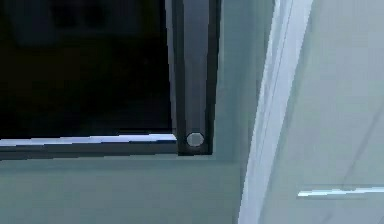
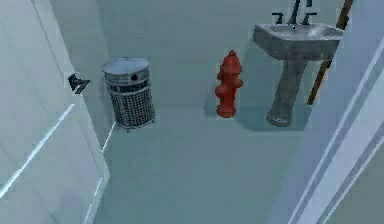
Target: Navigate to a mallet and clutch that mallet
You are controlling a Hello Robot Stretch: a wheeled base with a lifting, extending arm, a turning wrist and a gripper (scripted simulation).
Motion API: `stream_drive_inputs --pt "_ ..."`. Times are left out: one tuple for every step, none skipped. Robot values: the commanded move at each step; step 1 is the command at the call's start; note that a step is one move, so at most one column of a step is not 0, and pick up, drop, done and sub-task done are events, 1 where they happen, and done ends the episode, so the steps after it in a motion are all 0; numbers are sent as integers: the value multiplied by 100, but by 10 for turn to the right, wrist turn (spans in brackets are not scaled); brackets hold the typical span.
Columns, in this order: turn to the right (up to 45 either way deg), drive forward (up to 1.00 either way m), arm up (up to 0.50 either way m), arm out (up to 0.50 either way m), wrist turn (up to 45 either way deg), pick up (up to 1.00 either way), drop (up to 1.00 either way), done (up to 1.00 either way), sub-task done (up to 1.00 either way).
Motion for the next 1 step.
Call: stream_drive_inputs --pt "450 0 0 0 0 0 0 0 0"
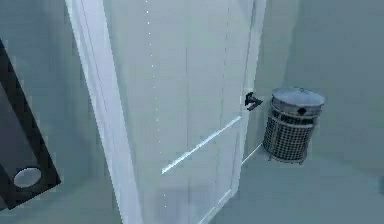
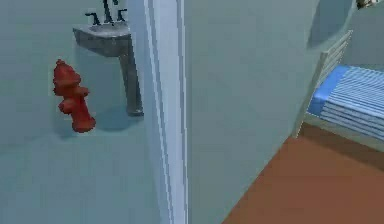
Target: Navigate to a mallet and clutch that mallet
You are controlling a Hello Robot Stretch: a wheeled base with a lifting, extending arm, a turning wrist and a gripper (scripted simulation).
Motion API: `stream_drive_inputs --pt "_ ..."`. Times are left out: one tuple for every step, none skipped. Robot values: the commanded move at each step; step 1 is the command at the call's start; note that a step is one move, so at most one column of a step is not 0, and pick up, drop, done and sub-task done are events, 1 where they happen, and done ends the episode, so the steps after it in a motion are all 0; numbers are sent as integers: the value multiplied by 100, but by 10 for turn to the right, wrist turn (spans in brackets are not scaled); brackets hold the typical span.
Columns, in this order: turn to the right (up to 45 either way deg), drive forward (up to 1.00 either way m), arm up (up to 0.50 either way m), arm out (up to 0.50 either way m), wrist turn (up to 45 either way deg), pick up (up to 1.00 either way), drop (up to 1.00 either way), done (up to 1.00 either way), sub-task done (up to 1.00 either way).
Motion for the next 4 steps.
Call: stream_drive_inputs --pt "450 0 0 0 0 0 0 0 0" --pt "90 0 0 0 0 0 0 0 0" --pt "0 75 0 0 0 0 0 0 0" --pt "450 0 0 0 0 0 0 0 0"
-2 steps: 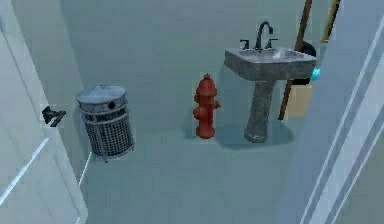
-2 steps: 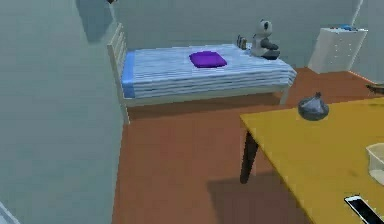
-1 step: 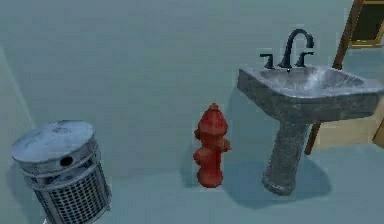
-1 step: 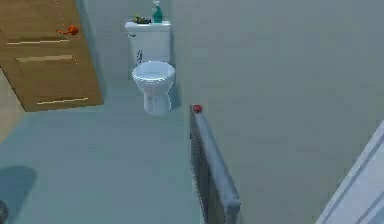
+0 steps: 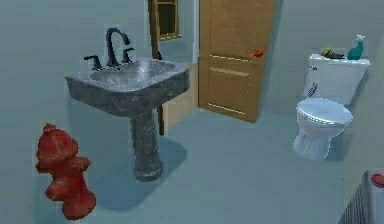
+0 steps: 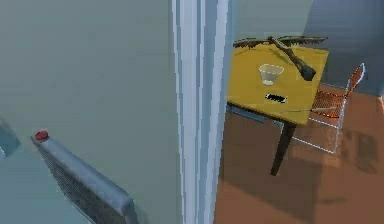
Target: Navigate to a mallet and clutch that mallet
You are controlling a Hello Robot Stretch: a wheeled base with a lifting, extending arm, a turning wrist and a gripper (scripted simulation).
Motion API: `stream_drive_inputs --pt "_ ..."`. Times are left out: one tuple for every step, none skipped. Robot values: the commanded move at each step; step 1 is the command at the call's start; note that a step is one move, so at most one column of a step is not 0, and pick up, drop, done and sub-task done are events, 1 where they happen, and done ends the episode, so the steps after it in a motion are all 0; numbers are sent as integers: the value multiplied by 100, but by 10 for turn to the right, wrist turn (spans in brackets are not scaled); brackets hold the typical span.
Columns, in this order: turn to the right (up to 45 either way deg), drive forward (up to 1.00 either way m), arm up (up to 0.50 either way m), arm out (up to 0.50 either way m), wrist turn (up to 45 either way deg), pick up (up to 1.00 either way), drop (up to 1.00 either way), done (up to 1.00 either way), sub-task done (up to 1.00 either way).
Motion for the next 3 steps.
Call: stream_drive_inputs --pt "150 0 0 0 0 0 0 0 0" --pt "0 100 0 0 0 0 0 0 0" --pt "60 0 0 0 0 0 0 0 0"
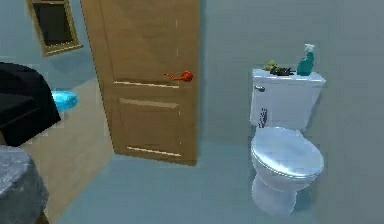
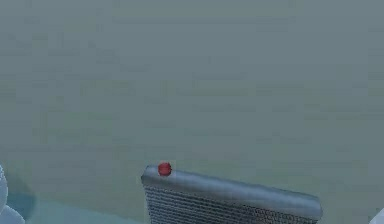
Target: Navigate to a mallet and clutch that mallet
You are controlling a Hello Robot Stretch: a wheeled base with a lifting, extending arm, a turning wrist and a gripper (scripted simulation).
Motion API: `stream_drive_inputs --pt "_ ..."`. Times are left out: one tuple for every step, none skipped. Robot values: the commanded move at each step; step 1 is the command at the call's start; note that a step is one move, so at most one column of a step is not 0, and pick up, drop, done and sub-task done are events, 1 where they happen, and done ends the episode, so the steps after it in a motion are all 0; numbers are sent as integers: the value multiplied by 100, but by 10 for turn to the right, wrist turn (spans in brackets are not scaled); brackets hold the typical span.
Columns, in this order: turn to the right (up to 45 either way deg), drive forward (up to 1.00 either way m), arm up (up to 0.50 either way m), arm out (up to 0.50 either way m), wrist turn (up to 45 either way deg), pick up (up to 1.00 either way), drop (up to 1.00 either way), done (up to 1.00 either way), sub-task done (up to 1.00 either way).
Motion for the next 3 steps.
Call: stream_drive_inputs --pt "0 65 0 0 0 0 0 0 0" --pt "-450 0 0 0 0 0 0 0 0" --pt "-60 0 0 0 0 0 0 0 0"
